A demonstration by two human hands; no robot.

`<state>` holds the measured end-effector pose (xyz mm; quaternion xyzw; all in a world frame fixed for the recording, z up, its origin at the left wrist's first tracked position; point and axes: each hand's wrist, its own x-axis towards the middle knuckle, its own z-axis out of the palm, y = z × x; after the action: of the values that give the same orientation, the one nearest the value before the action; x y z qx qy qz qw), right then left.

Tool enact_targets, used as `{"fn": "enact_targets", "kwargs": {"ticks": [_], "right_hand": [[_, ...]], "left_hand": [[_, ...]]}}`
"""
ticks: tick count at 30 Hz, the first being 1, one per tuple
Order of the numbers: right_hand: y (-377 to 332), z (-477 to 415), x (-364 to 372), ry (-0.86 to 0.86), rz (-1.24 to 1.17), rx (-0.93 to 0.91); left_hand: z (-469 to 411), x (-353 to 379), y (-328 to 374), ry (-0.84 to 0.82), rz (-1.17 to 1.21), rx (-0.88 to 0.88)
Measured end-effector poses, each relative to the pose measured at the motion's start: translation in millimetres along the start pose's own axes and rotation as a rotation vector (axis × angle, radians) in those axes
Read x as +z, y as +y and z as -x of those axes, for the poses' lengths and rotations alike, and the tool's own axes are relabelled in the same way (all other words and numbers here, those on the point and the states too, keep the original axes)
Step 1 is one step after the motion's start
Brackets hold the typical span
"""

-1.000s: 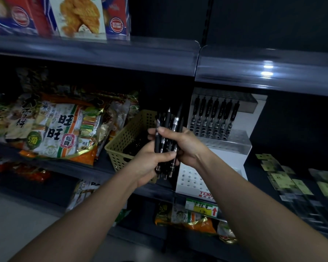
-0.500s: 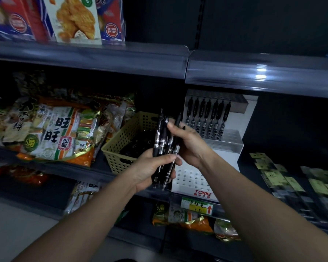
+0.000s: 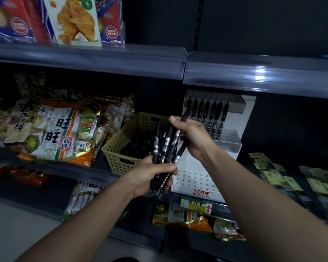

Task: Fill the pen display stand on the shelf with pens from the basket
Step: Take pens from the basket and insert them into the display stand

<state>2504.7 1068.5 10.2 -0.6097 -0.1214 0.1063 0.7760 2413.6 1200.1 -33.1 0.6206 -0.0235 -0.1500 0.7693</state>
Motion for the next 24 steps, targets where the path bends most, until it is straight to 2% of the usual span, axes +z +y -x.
{"fn": "enact_targets", "kwargs": {"ticks": [6,12,20,24], "right_hand": [[-4,-6,-3,0.175,-0.029,-0.013],[-3,-1,0,0.161,-0.047,0.043],[5,-3,4,0.243,-0.162,0.099],[16,0,9,0.228,-0.178,0.209]], "left_hand": [[3,-10,-6,0.055,0.086,-0.02],[-3,-19,-5,0.193,0.21,-0.003],[-7,-22,-3,0.289,0.375,0.059],[-12,-18,2,0.336,0.471,0.133]]}}
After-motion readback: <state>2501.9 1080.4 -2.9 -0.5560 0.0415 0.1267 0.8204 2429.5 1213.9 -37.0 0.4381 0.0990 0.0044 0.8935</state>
